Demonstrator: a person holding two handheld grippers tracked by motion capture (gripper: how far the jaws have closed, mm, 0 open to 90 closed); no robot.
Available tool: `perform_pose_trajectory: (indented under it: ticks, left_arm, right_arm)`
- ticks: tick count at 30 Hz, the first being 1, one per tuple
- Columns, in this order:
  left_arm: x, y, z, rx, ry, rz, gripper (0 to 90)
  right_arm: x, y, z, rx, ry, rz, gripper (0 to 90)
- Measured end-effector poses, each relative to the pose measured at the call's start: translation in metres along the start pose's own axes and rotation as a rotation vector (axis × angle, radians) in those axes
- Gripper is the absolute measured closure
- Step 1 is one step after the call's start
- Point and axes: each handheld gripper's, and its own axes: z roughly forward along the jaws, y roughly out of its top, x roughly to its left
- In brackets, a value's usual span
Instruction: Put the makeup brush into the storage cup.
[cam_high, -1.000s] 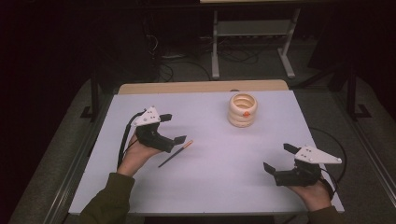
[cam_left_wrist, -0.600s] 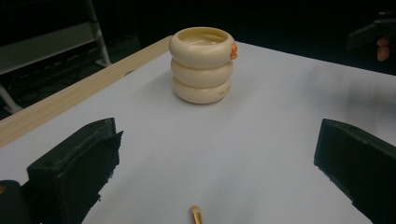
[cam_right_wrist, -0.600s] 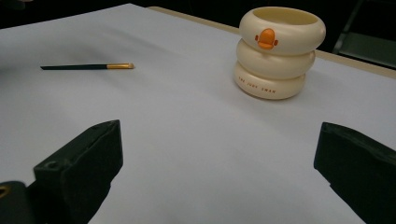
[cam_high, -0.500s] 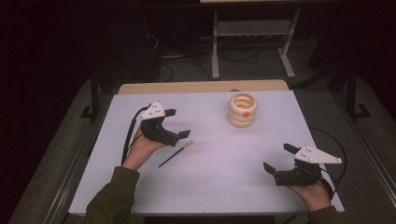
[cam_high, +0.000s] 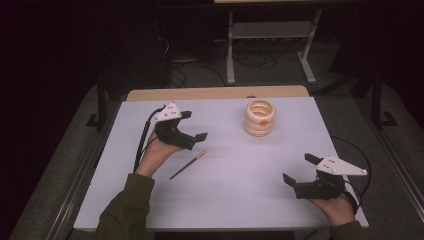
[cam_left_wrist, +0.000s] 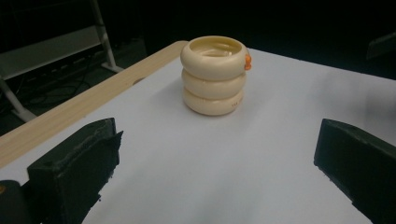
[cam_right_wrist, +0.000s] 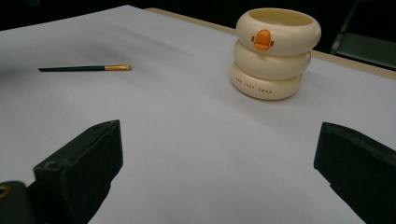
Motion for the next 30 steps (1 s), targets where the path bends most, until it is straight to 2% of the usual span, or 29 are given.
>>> perform_pose_trajectory:
  ticks: [6,7,13,14,19,23,24,25,30]
  left_arm:
    - [0.0000,-0.0006,0.0025,0.023,-0.002,0.007,0.0]
    - [-0.0001,-0.0014,0.0031,0.047,0.006,0.014,0.0]
    - [-0.0015,-0.0035,0.0050,0.091,0.013,0.008,0.0]
    - [-0.0010,-0.0039,0.0054,0.102,0.016,0.005,0.0]
    - [-0.0002,-0.0053,0.0057,0.135,0.027,-0.013,0.0]
    - [0.0003,-0.0061,0.0061,0.153,0.025,-0.012,0.0]
    - [0.0003,-0.0063,0.0061,0.170,0.029,-0.009,0.0]
    - [0.0006,-0.0064,0.0064,0.174,0.030,-0.007,0.0]
    - [0.0003,-0.0075,0.0075,0.201,0.044,-0.017,0.0]
  right_arm:
    - [-0.0004,-0.0002,-0.0008,-0.001,-0.002,0.001,0.8]
    - [-0.0008,-0.0003,-0.0008,-0.001,-0.003,0.000,0.8]
    - [0.0000,-0.0008,-0.0007,0.009,0.001,0.012,0.8]
    - [-0.0006,-0.0011,0.0002,0.005,0.001,-0.001,0.8]
    - [-0.0001,-0.0011,0.0008,0.007,0.003,-0.004,0.8]
    - [-0.0004,-0.0013,0.0013,0.007,0.005,-0.005,0.8]
    - [-0.0005,-0.0014,0.0016,0.005,0.005,-0.007,0.8]
    - [0.0007,-0.0016,0.0011,0.016,0.007,0.010,0.8]
    - [0.0007,-0.0018,0.0012,0.014,0.006,0.004,0.8]
